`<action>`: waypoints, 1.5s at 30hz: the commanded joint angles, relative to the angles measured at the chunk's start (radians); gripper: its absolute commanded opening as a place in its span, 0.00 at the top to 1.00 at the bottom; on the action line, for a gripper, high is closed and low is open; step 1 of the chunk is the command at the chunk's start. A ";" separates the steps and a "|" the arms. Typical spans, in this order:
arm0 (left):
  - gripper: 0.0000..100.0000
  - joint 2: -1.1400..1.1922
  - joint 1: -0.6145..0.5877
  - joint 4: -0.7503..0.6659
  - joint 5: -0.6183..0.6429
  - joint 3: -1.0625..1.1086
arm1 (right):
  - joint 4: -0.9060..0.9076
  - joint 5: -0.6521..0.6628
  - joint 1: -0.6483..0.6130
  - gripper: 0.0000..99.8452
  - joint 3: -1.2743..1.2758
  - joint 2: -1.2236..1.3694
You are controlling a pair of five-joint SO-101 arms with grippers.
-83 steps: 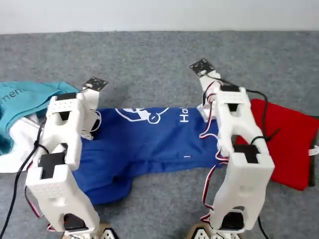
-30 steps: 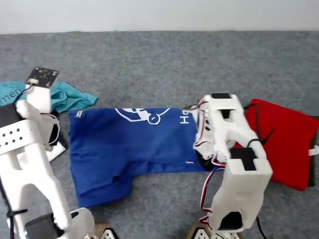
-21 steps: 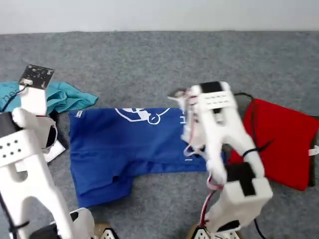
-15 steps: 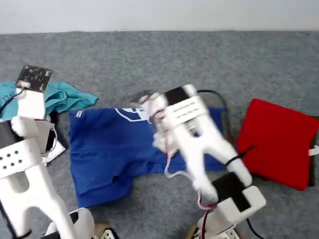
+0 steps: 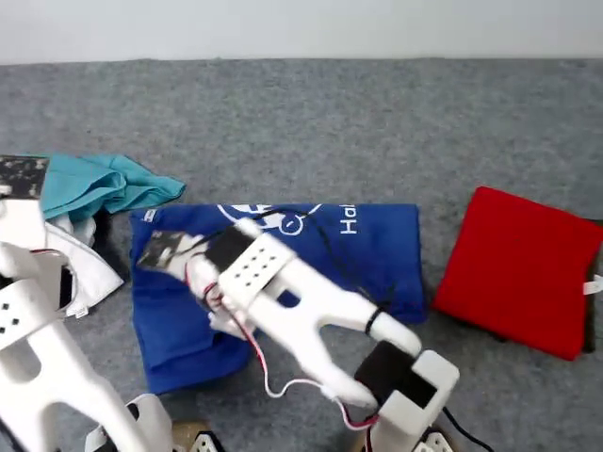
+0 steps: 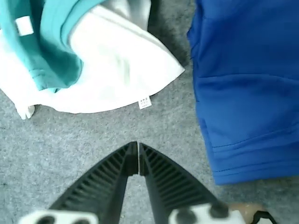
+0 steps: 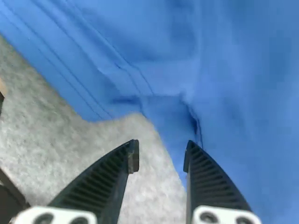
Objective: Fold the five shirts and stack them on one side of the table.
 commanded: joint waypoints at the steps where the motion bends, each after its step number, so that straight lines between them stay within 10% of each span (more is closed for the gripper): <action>1: 0.99 -0.025 -0.018 0.011 -0.015 -0.001 | -0.054 0.021 -0.044 0.83 -0.046 0.007; 15: 0.99 -0.031 -0.018 0.011 -0.014 0.073 | -0.183 0.025 -0.082 0.84 -0.048 0.194; 20: 0.99 -0.031 -0.018 0.011 -0.014 0.073 | -0.177 0.032 -0.085 1.00 -0.068 0.199; 41: 0.99 -0.031 -0.017 -0.005 -0.014 0.070 | 0.071 0.058 -0.174 0.98 -0.203 0.209; 45: 0.99 -0.031 -0.017 -0.005 -0.015 0.070 | 0.090 0.006 -0.154 0.85 -0.206 0.206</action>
